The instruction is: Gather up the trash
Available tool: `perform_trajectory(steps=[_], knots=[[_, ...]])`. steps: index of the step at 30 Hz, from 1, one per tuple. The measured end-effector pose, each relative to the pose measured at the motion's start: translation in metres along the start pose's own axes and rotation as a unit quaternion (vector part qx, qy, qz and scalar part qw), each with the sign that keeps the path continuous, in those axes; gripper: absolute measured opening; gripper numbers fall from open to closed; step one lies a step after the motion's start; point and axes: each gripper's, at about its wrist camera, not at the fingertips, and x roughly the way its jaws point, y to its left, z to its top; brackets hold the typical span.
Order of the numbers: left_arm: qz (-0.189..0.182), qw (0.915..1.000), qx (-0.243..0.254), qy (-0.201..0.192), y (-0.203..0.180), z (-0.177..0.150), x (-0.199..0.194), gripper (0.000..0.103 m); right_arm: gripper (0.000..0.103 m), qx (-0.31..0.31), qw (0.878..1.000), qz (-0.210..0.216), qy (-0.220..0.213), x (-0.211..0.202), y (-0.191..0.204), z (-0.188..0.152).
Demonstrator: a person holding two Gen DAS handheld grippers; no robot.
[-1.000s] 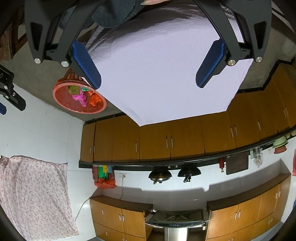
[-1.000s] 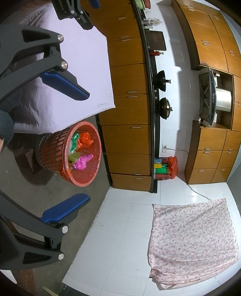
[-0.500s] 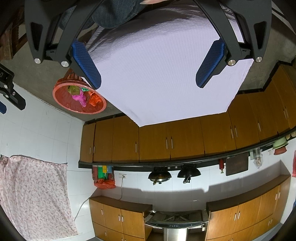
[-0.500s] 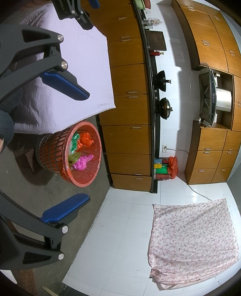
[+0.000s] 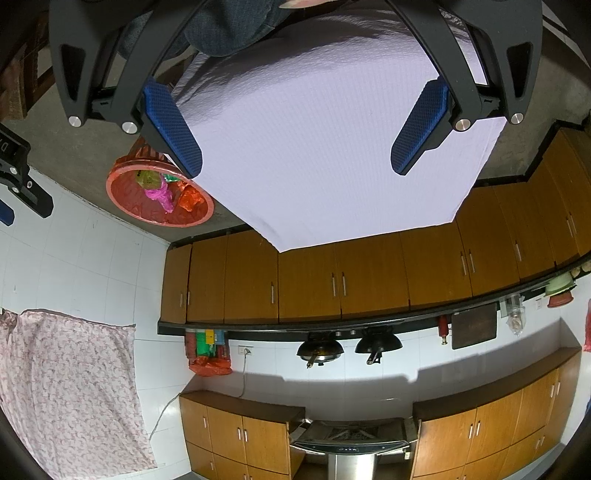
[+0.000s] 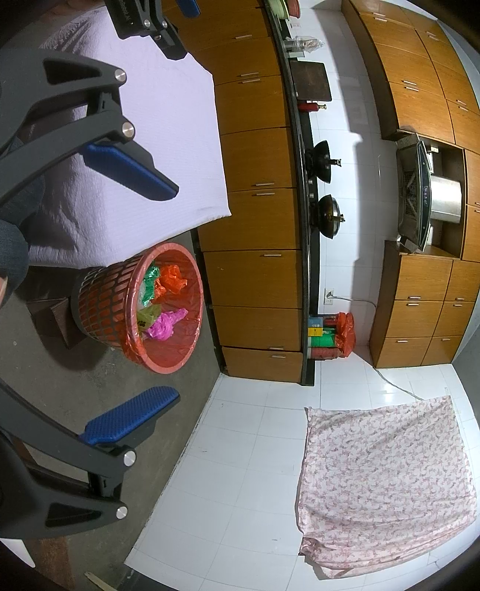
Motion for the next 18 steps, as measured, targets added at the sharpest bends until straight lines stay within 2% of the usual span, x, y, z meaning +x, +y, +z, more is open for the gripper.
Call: perform_trajectory(steps=[18], knots=[[-0.002, 1.0000, 0.001, 0.001, -0.0041, -0.0032, 0.0000, 0.101, 0.099, 0.000, 1.000, 0.000, 0.001, 0.0002, -0.0012, 0.0005]])
